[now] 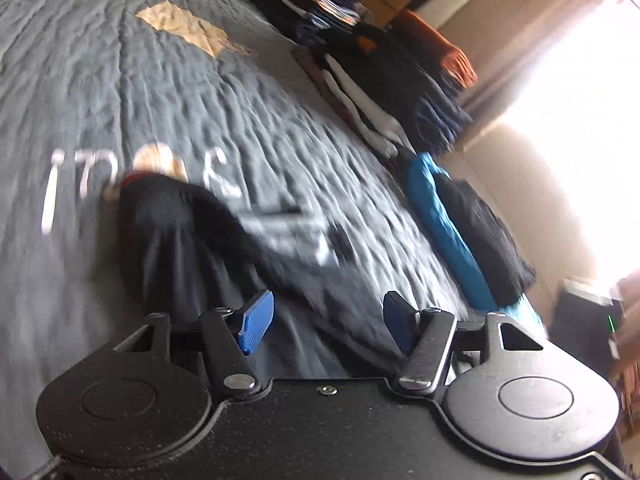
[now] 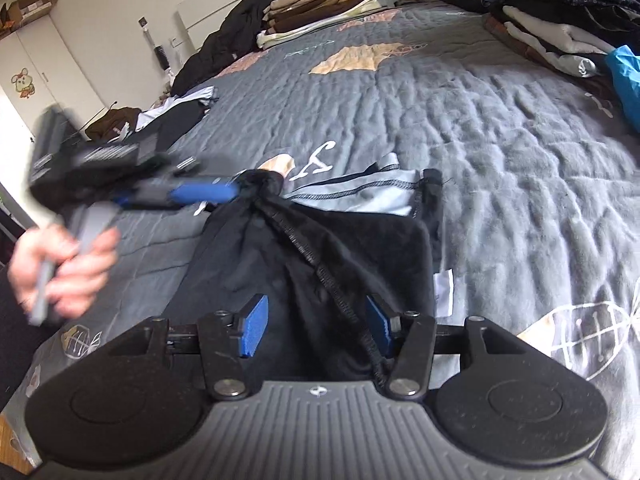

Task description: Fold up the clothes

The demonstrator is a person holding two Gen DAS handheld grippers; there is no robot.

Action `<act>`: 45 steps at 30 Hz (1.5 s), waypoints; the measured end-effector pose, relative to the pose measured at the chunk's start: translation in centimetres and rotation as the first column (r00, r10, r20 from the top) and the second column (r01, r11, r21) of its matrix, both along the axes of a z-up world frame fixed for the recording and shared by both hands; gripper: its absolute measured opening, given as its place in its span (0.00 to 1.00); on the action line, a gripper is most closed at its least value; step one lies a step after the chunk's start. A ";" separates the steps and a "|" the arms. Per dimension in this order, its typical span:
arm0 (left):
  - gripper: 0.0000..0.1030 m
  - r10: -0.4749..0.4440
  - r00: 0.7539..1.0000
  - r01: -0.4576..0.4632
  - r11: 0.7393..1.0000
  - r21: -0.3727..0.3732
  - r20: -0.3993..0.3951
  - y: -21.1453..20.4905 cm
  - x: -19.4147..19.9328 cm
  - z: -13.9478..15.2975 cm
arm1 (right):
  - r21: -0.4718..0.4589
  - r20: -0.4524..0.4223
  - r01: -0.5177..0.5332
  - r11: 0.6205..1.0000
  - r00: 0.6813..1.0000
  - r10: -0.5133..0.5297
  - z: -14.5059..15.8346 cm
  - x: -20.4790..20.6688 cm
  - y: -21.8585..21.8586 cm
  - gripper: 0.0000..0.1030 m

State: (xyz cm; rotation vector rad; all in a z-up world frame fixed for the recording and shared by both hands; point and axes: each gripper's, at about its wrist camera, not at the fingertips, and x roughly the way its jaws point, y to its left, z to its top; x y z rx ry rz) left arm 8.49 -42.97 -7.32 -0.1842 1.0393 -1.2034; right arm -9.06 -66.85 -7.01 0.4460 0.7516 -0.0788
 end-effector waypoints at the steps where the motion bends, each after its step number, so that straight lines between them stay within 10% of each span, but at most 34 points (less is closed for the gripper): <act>1: 0.59 -0.009 1.000 0.009 1.000 -0.002 -0.009 0.8 -1.8 -0.1 | -0.016 0.012 0.009 1.000 1.000 -0.009 0.2 0.0 -0.3 0.52; 11: 0.61 0.035 0.997 -0.037 0.999 0.024 0.063 6.6 -13.1 -0.1 | -0.052 0.001 0.002 0.999 1.000 -0.002 -0.1 -1.2 -1.3 0.52; 23: 0.61 0.110 0.994 -0.110 0.987 0.119 0.008 6.7 -16.6 -4.5 | 0.062 -0.010 -0.267 0.962 0.963 0.268 1.0 -5.9 2.9 0.52; 34: 0.62 0.117 0.990 -0.126 0.984 0.126 0.073 7.1 -18.4 -3.0 | -0.120 -0.262 -0.354 0.927 0.912 0.315 -2.7 -11.7 1.7 0.52; 45: 0.69 0.188 0.975 -0.194 0.980 0.043 0.122 9.3 -18.3 0.2 | 0.108 0.010 -0.191 0.976 0.981 0.191 -0.4 -14.8 -1.9 0.52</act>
